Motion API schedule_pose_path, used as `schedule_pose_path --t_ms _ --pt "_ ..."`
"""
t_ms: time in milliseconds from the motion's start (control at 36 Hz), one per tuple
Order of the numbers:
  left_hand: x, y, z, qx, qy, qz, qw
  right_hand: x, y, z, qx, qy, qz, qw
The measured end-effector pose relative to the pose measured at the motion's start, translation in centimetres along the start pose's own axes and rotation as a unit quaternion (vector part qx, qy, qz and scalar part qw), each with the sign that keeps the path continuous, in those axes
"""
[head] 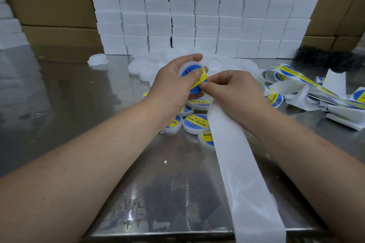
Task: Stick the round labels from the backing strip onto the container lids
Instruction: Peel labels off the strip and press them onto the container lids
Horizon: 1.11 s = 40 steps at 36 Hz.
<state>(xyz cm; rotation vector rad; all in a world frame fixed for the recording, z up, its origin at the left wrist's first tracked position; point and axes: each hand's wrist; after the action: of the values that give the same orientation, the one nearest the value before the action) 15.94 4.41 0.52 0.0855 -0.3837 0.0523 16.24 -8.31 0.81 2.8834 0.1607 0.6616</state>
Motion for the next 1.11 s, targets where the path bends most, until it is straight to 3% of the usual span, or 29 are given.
schedule_pose_path --t_ms 528,750,1000,1111 --pt "-0.32 -0.39 0.46 0.047 -0.017 0.067 0.996 0.48 0.04 0.51 -0.061 0.011 0.021 0.998" --pt "-0.39 -0.18 0.69 0.1 0.012 0.041 0.994 0.35 0.37 0.07 -0.008 -0.003 0.042 0.999" --pt "-0.44 -0.45 0.95 0.155 0.034 0.049 0.986 0.36 0.02 0.28 -0.105 0.053 -0.027 0.993" --pt "-0.4 -0.63 0.93 0.16 0.039 0.05 0.985 0.31 -0.21 0.54 -0.088 0.046 -0.023 0.995"
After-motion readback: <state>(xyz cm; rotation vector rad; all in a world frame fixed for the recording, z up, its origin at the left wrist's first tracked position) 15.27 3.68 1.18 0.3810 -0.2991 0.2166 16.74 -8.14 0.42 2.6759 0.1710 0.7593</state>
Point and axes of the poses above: each hand's wrist, its own x-axis towards the middle knuckle, its own y-axis out of the back of the hand, z = x × y, and after that the axes turned 13 degrees about x, right-handed
